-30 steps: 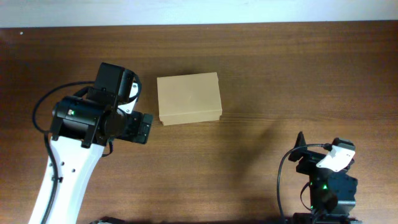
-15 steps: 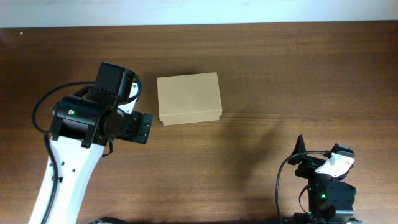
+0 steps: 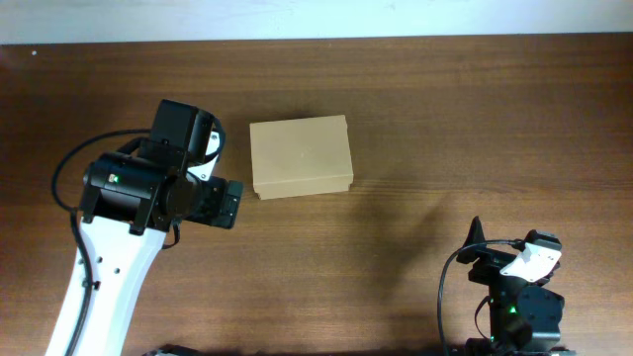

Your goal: Pack container

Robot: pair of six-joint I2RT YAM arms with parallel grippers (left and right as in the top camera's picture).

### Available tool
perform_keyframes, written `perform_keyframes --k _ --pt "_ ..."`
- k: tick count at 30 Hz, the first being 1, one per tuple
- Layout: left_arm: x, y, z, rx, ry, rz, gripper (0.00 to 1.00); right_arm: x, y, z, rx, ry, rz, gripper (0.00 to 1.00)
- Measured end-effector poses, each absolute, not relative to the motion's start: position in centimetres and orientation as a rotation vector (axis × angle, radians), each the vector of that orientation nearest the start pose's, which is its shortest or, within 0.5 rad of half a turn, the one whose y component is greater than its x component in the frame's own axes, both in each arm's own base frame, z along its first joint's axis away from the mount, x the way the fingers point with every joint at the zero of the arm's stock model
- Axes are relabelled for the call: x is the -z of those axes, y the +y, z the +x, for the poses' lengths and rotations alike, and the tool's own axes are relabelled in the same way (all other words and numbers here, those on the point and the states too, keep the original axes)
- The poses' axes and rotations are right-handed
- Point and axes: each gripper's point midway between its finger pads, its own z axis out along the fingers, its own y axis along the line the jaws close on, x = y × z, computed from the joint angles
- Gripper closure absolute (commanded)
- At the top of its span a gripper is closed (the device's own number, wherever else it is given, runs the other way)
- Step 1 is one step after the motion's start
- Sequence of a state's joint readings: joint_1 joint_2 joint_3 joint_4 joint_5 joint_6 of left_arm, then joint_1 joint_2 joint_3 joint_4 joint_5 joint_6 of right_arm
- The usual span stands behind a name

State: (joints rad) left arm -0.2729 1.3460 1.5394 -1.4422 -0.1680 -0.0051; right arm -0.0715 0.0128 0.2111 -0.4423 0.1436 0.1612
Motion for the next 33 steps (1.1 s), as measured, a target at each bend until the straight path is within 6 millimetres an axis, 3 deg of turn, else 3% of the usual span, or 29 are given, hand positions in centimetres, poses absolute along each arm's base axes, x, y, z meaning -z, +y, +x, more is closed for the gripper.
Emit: perform_keyframes --k 9,14,16,19,22,24,25,29,33 --pt "-24.6 -4.4 26.5 -0.170 2.773 0.336 0.01 -16.5 -4.0 21.9 0.067 1.785 0.311 0.01" --pt "-26.0 -4.3 26.3 -0.158 2.692 0.322 0.00 -16.5 -4.0 21.9 0.067 1.785 0.311 0.01" --pt "-28.3 -4.5 28.3 -0.143 2.507 0.273 0.00 -16.5 -4.0 21.9 0.067 1.786 0.311 0.01" --pt "-33.5 -4.9 31.3 -0.089 2.151 0.177 0.00 -16.4 -4.0 21.9 0.065 1.788 0.311 0.01" --pt "-36.9 -4.6 31.6 -0.045 1.891 0.104 0.01 -16.4 -4.0 21.9 0.064 1.790 0.309 0.01" --pt "-38.0 -4.3 31.8 -0.026 1.759 0.064 0.00 -16.4 -4.0 21.9 0.063 1.789 0.308 0.01" --pt "-39.5 -3.4 31.0 -0.021 1.653 0.024 0.00 -16.3 -4.0 21.9 0.064 1.791 0.309 0.01" --pt "-40.6 -0.8 28.6 -0.029 1.381 -0.081 0.00 -16.0 -4.0 21.8 0.066 1.806 0.310 0.01" --pt "-38.1 1.4 26.1 -0.071 1.264 -0.151 0.00 -15.0 -3.9 21.5 0.069 1.847 0.313 0.01"
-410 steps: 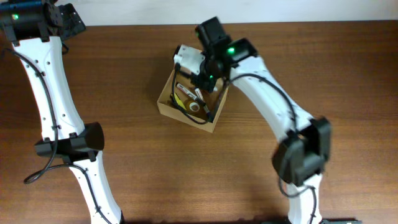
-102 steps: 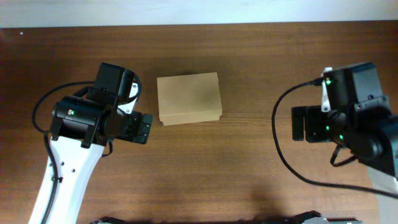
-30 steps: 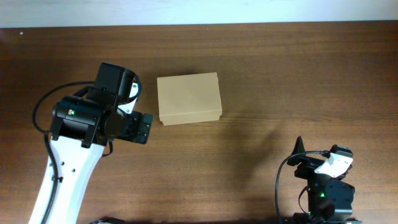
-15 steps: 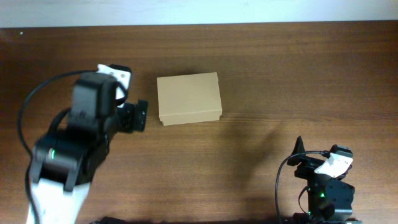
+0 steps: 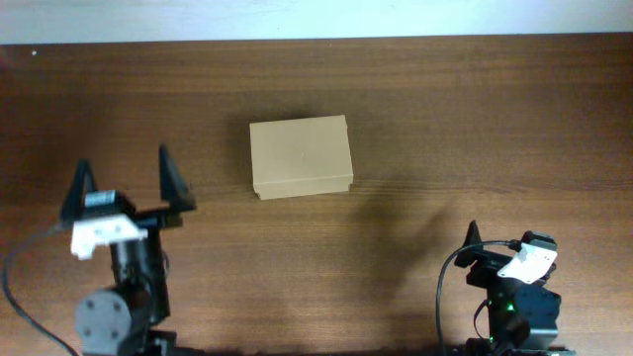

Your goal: Pack container

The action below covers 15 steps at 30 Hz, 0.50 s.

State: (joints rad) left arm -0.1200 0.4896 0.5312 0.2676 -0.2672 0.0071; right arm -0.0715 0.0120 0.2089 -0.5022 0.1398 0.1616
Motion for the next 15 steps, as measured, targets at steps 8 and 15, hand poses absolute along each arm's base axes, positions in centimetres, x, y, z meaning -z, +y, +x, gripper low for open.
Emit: perform_keyframes --k 8,15 --pt "-30.5 3.6 23.7 -0.141 1.245 -0.231 0.00 -12.4 -3.9 20.5 0.081 1.960 0.320 0.01" --pt "-25.2 3.9 23.8 -0.164 1.300 -0.241 0.00 -10.8 -3.8 19.8 0.088 2.032 0.325 0.01"
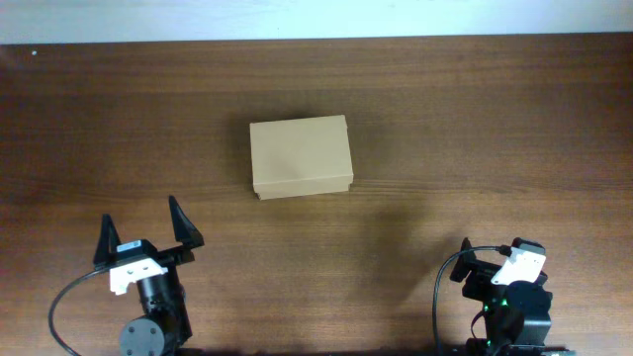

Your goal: Pack container

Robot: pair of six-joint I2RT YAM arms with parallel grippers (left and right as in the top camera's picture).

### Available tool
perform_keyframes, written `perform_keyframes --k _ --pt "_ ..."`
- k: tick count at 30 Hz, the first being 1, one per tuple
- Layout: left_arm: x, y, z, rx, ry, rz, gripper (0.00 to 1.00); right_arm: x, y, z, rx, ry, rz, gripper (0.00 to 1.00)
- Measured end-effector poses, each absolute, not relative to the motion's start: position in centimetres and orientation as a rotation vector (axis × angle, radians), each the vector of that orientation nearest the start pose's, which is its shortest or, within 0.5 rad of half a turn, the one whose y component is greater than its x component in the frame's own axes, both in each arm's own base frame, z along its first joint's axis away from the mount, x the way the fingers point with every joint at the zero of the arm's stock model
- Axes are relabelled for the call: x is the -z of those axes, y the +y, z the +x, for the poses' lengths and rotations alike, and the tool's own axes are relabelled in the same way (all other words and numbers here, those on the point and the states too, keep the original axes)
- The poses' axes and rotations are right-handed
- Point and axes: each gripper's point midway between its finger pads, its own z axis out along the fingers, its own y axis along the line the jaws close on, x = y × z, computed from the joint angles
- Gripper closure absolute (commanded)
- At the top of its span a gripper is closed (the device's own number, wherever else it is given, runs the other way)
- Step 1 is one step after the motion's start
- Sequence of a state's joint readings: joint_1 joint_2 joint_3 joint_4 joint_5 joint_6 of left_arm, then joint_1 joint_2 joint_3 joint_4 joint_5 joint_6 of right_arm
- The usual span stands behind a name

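A tan cardboard box [301, 156] lies shut on the brown table [445, 119], a little left of the middle. My left gripper [145, 232] is near the front left edge, well short of the box, its two dark fingers spread open with nothing between them. My right gripper [487, 265] sits folded at the front right edge, far from the box; only one dark finger shows clearly and the gap cannot be made out.
A pale wall strip [316, 18] runs along the table's far edge. Black cables loop beside both arm bases at the front edge.
My left gripper has drawn back toward the front edge and sits lower in the view, still open. The right arm shifted slightly lower. The box has not moved.
At first my left arm was stretched out with its wrist just left of the box. Then it was pulled back to the front left, gripper open and empty. Now it is folded still closer to its base. The box stayed shut in place throughout.
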State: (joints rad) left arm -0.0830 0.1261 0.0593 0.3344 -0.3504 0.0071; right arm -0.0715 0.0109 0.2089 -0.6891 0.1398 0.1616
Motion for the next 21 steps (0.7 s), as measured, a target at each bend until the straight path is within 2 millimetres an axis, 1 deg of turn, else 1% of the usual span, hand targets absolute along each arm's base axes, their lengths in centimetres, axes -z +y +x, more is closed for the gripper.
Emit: perform_keyframes --k 2,4,7,13,16,17,21 --pt "-23.9 3.9 23.9 -0.167 1.326 -0.236 0.01 -10.5 -3.8 19.6 0.090 2.046 0.325 0.01" --pt "-22.2 3.6 24.1 -0.171 1.383 -0.223 0.00 -10.4 -3.8 19.5 0.091 2.053 0.326 0.01" --pt "-20.3 3.5 24.2 -0.181 1.458 -0.208 0.00 -10.4 -3.8 19.5 0.091 2.053 0.326 0.01" --pt "-18.3 3.5 24.2 -0.197 1.536 -0.196 0.00 -10.4 -3.8 19.5 0.091 2.053 0.326 0.01" --pt "-16.5 3.5 24.1 -0.213 1.610 -0.184 0.00 -10.4 -3.8 19.5 0.091 2.054 0.326 0.01" --pt "-16.2 3.5 24.1 -0.215 1.622 -0.181 0.00 -10.4 -3.8 19.5 0.091 2.054 0.326 0.01" --pt "-16.3 3.5 24.1 -0.215 1.620 -0.182 0.00 -10.4 -3.8 19.5 0.091 2.054 0.326 0.01"
